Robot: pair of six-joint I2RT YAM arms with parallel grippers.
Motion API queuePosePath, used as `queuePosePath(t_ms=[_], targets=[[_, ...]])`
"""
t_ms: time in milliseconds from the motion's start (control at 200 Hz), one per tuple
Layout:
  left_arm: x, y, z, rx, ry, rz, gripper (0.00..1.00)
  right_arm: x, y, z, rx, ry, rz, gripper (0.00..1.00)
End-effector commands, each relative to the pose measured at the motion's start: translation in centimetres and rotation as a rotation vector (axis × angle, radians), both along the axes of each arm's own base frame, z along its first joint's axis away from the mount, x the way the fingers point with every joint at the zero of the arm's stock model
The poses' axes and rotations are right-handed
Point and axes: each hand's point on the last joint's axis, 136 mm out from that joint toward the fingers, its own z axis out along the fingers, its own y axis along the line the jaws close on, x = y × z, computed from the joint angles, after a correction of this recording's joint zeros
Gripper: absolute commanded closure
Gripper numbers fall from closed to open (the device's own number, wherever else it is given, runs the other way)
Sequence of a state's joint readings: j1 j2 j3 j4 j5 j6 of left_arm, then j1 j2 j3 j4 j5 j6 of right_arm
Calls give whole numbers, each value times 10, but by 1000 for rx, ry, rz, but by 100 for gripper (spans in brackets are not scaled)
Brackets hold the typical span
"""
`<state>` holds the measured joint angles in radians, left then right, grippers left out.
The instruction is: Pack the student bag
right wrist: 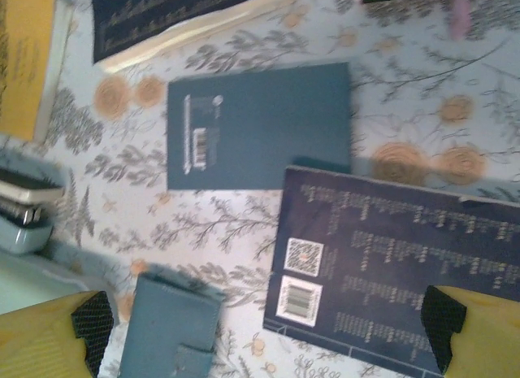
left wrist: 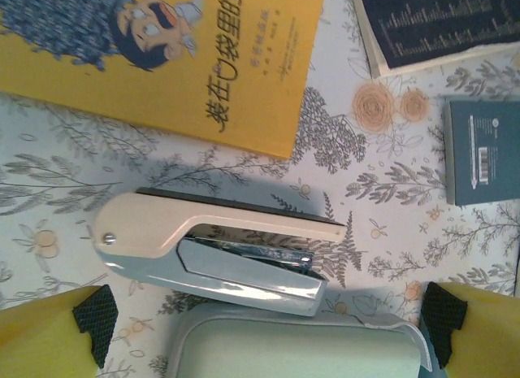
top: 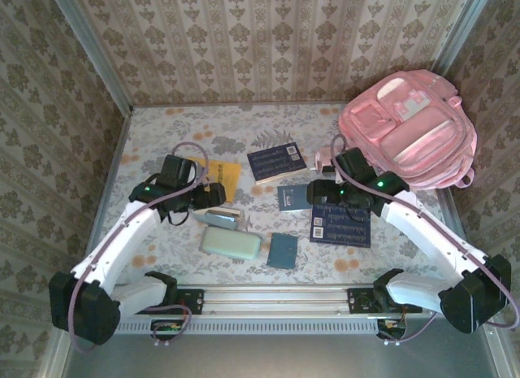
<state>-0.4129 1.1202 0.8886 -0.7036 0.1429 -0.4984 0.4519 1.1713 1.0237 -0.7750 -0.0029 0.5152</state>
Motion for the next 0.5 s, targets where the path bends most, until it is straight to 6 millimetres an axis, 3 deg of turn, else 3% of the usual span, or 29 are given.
queuePosePath(t_ms=[0, 145, 265, 390, 495], targets=[[3, -20, 13, -32, 4, -56, 0, 11, -18, 7, -39, -15, -88, 0], [4, -38, 29, -4, -11, -144, 0, 50, -61, 14, 90, -32, -324, 0], [16, -28, 33, 91, -76, -140, 0, 73, -120, 23, 119, -78, -561, 0], [14, -28, 32, 78, -88, -147, 0, 88, -181, 25, 127, -114, -791, 0], [12, -24, 37, 79, -120, -147, 0, 104, -211, 19, 203, -132, -890, 0]])
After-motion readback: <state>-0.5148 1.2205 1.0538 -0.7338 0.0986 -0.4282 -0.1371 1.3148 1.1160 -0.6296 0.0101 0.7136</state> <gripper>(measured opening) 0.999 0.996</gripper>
